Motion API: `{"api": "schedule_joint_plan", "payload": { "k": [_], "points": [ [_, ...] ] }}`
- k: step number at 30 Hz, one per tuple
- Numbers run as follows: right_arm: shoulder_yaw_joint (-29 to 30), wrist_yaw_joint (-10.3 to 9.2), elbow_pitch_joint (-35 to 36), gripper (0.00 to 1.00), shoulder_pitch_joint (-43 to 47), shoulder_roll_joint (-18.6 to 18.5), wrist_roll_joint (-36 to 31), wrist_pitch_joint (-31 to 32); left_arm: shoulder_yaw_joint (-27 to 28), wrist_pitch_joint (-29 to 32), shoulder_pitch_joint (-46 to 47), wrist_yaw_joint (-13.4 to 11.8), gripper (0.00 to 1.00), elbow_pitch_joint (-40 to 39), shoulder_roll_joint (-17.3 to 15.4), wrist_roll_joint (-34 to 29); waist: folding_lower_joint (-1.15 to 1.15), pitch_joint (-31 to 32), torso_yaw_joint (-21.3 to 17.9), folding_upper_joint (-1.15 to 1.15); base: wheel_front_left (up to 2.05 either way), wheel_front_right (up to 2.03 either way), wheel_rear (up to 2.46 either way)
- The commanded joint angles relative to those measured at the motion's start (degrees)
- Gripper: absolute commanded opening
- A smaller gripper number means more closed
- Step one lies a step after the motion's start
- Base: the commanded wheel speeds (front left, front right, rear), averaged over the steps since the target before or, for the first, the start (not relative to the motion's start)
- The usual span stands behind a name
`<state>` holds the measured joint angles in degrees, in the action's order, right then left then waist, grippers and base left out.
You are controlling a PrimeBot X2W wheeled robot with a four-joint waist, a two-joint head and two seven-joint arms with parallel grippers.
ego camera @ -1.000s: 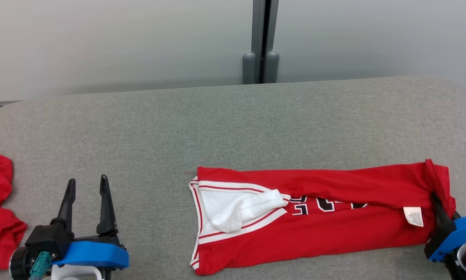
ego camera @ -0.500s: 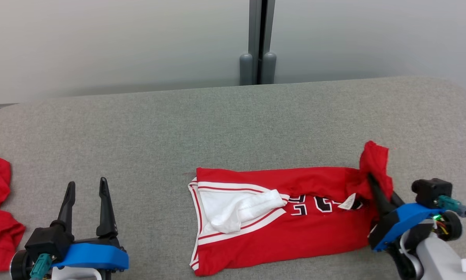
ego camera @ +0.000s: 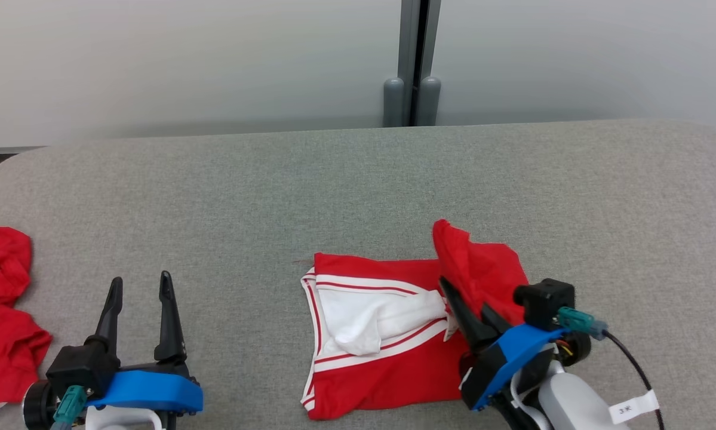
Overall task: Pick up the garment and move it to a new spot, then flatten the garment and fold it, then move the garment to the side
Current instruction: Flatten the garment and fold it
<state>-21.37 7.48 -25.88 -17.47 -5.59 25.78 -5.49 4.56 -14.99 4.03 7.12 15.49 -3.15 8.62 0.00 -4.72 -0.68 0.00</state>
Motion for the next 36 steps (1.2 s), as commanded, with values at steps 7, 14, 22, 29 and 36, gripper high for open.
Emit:
{"api": "schedule_joint_plan", "payload": {
  "k": [7,14,22,29,36],
  "points": [
    [-6.8,0.04,-1.9,0.0,-4.0,2.6,1.3,-0.4,-1.5,-0.3,2.5,0.5,1.0,0.7,0.2,0.0,0.0,-1.3,1.8,0.0,0.0,0.0,0.0],
    [-14.5,0.04,-3.6,0.0,-6.8,2.6,7.5,-2.3,-2.5,-0.3,3.6,0.5,1.0,1.2,0.3,0.2,0.0,-2.3,3.6,0.0,0.0,0.0,0.0],
    [-19.1,0.04,-8.1,1.0,-9.1,2.7,11.5,-5.1,-2.4,-0.3,4.1,0.5,1.0,1.4,0.3,0.3,0.0,-2.5,4.0,0.0,0.0,0.0,0.0],
    [-14.5,0.03,-10.5,1.0,-10.6,2.6,8.0,-9.1,-1.4,-0.3,2.6,0.5,1.0,0.8,0.3,0.1,0.0,-0.9,1.6,0.0,0.0,0.0,0.0],
    [-2.8,0.04,-4.8,1.0,-6.5,-1.1,0.8,-9.7,-1.5,-0.3,1.3,0.5,1.0,0.5,0.3,0.7,0.0,0.6,-1.5,0.0,0.0,0.0,0.0]
  ]
}}
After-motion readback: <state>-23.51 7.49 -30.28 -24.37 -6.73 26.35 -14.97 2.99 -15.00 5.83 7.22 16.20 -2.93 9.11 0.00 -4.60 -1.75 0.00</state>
